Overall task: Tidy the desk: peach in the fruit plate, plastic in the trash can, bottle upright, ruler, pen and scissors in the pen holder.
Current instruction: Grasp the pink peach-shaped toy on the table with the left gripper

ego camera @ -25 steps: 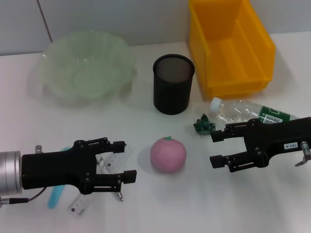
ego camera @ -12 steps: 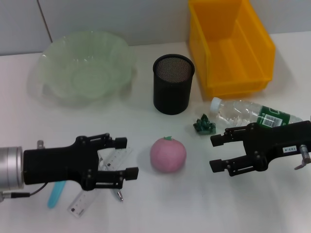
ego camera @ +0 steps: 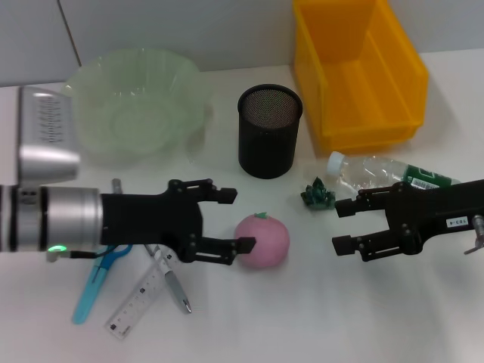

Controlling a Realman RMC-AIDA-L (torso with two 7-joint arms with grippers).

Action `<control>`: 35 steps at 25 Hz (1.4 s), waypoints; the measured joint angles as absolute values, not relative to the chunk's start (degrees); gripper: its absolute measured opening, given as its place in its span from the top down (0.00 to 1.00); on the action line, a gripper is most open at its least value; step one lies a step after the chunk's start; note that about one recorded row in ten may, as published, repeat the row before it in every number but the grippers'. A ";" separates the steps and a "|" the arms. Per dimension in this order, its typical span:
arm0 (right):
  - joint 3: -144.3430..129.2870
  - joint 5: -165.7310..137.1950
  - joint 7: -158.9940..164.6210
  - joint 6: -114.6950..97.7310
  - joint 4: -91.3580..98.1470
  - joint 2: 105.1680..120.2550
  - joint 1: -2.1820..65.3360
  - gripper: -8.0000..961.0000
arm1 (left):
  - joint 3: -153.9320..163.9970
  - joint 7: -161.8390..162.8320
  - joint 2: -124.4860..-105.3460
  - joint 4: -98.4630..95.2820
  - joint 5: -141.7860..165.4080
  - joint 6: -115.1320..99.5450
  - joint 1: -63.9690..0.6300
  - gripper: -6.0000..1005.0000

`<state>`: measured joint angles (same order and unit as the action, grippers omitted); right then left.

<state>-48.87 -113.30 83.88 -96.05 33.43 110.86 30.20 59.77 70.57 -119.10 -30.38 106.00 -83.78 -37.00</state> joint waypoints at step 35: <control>-48.51 -113.73 85.52 -96.57 34.54 110.39 30.51 0.18 | 88.43 77.39 -119.18 -31.82 94.51 -60.97 -39.75 0.29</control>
